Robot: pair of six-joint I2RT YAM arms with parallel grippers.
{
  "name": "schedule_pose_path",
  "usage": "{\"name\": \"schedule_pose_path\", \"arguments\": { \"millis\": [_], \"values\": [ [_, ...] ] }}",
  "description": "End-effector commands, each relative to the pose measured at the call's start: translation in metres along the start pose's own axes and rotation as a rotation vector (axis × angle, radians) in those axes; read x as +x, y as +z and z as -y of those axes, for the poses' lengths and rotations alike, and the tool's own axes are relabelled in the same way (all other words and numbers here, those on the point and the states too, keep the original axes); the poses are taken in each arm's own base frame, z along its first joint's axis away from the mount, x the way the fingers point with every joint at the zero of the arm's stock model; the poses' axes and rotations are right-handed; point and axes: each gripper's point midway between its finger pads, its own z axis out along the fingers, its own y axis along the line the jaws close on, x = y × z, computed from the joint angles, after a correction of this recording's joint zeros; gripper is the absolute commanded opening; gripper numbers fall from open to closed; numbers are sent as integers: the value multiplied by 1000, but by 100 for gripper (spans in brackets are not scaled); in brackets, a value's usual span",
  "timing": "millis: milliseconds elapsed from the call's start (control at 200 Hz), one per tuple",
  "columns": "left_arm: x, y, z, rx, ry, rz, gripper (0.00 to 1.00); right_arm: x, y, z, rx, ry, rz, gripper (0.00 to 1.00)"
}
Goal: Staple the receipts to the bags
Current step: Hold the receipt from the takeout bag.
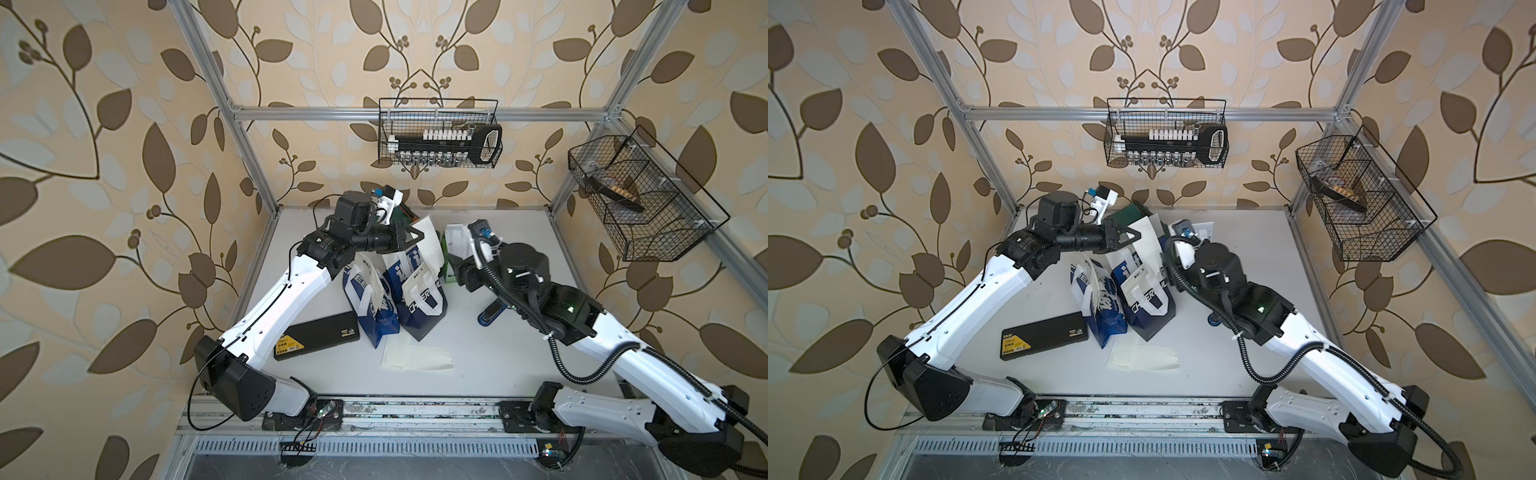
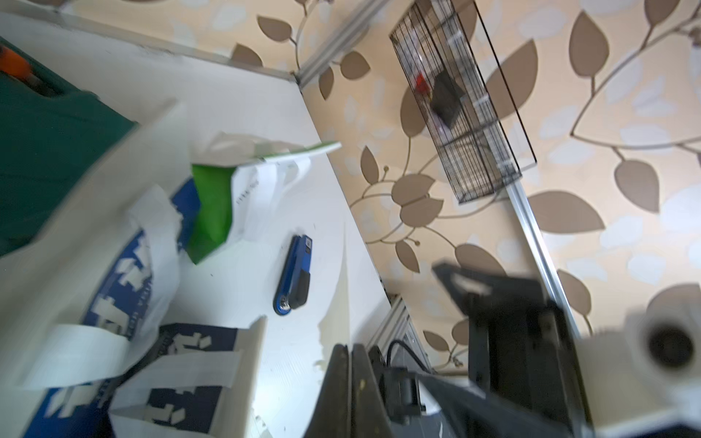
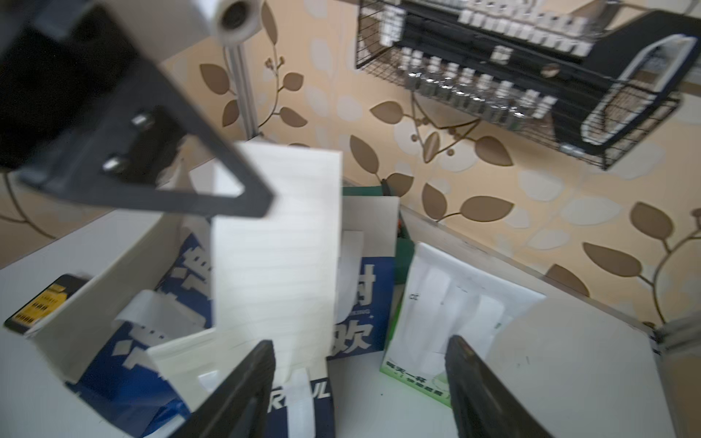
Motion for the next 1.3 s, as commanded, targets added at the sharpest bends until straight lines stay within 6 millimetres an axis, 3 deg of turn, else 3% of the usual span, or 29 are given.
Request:
{"name": "schedule_pose_path", "arguments": {
  "millis": [0,115,345,630,690,840,985,1085,1125,1205,1295],
  "values": [
    [29,-16,39,85,187,-23,0,3,-7,9,-123,173,3,72],
    [42,-21,46,135,223,-10,0,-6,-10,6,-317,274,49,75],
    [45,-33,57,182,305,34,0,-13,-41,-60,-874,299,59,77],
    [39,-29,58,190,346,55,0,10,-46,-87,-1008,295,-43,72],
    [38,-29,58,192,348,59,0,14,-46,-93,-1030,295,-71,65],
    [36,-27,59,194,354,63,0,22,-35,-96,-1023,318,-126,21],
    [36,-27,53,157,347,58,0,26,-20,-91,-958,323,-143,1],
    [30,-30,38,58,341,93,54,37,-5,-83,-877,314,-180,0],
    [24,-35,29,-10,337,129,70,43,0,-82,-861,313,-201,0],
    [14,-46,9,-140,330,209,81,56,5,-82,-853,320,-236,0],
    [13,-51,-3,-202,337,228,84,73,11,-82,-841,319,-270,0]
  ]
}}
